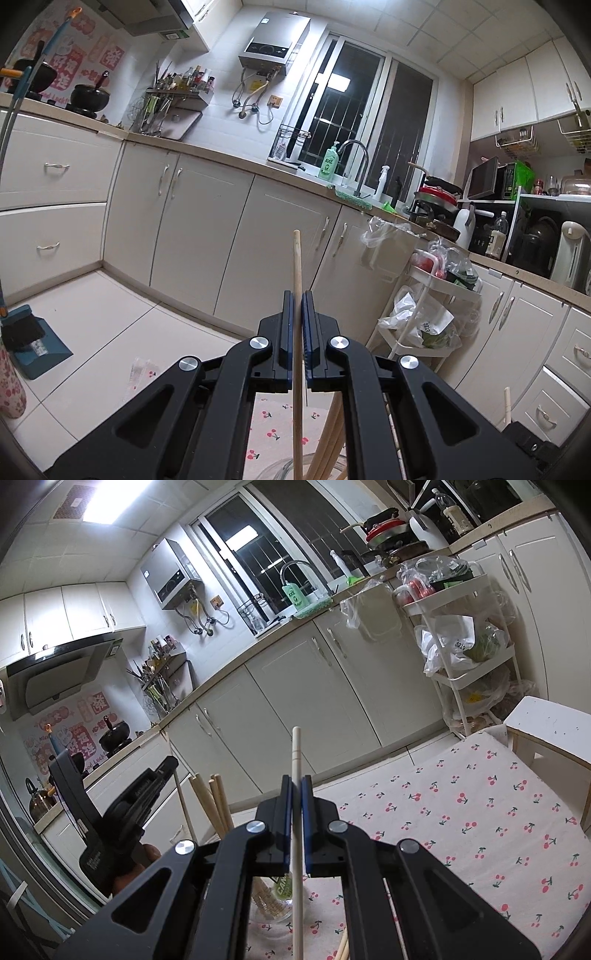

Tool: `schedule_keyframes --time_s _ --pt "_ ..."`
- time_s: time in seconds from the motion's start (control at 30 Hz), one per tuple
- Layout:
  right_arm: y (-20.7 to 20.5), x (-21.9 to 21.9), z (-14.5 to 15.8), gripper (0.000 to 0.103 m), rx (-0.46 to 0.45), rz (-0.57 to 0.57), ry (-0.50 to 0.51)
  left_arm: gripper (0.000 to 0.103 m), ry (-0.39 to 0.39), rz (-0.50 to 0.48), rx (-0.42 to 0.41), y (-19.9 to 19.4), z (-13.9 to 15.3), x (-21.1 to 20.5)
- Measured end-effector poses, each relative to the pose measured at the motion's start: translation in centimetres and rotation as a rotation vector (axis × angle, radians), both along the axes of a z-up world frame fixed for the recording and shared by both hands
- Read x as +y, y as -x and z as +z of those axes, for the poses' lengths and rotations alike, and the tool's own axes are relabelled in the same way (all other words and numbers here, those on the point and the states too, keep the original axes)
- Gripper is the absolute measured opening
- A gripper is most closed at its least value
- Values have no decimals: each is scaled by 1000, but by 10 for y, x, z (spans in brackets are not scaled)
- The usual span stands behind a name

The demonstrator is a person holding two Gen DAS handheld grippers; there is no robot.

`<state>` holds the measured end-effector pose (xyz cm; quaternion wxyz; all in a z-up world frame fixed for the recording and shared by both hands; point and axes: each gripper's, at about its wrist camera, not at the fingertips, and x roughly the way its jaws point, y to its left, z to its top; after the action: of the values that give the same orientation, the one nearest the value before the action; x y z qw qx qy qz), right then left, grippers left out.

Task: Organize utensils
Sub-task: 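Lift both held chopsticks and carry them over the glass jar, then open the left gripper above the jar mouth to drop its chopstick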

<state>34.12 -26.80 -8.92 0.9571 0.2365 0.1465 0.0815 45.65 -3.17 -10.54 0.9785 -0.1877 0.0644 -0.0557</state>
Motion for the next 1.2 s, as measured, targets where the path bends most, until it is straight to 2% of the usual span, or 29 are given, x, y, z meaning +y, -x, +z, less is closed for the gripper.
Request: schedule_keyframes --time_s 0.43,0.97,1.2 --pt "-13 17 21 6 -88 29 -29 4 -93 -52 34 35 -10 -14" --pt "-27 34 41 6 -170 27 -66 5 -194 -152 124 51 -20 -11" --pt "-39 47 56 6 -227 22 -80 18 -206 -163 135 60 -16 0"
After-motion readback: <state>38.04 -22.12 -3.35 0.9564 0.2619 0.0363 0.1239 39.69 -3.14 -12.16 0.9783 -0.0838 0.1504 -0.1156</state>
